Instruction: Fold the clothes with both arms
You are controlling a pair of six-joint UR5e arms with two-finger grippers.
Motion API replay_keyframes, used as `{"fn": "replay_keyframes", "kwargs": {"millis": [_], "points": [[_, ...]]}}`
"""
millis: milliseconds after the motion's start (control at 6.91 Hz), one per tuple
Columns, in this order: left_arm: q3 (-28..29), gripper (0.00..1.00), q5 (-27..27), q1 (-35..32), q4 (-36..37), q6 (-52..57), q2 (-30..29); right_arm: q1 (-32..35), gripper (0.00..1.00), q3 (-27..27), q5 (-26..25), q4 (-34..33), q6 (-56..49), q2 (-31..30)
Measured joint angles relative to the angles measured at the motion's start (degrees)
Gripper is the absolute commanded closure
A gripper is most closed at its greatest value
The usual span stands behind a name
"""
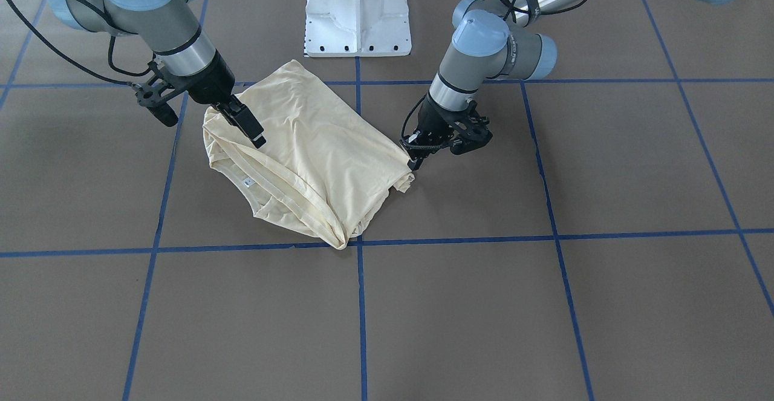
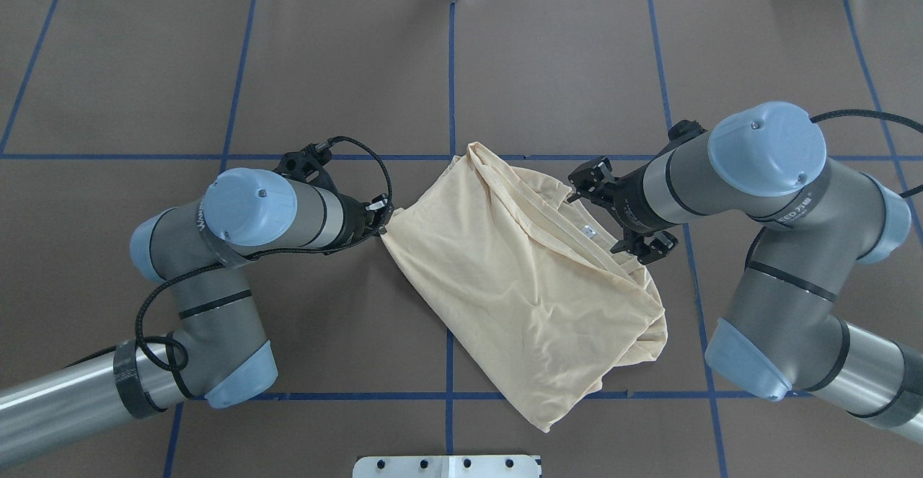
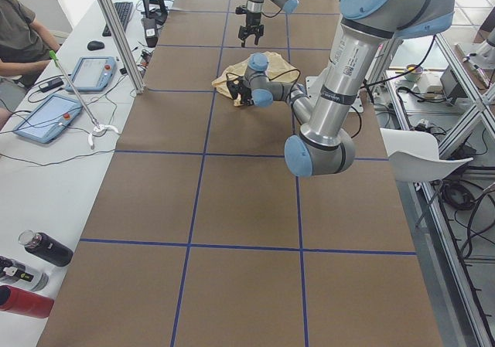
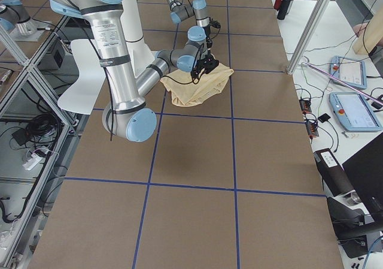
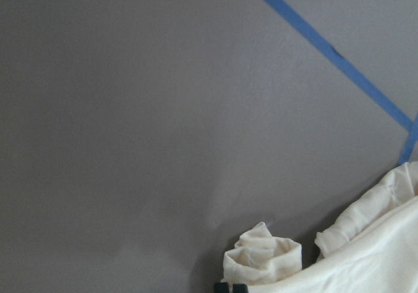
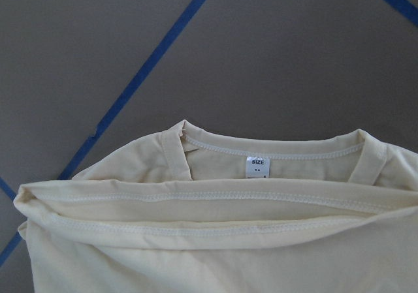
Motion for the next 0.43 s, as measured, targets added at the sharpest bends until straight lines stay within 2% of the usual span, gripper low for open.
{"fn": "replay_keyframes", "kwargs": {"millis": [290, 434], "points": [[4.16, 1.0, 0.24, -4.91, -1.56, 7.79, -2.5, 0.08, 0.0, -0.14, -0.08, 0.0, -0.06, -0.03], [10.54, 1.0, 0.28, -7.52, -4.77, 10.71, -6.28, 0.18, 0.0, -0.17, -0.13, 0.0, -0.06, 0.03]]}}
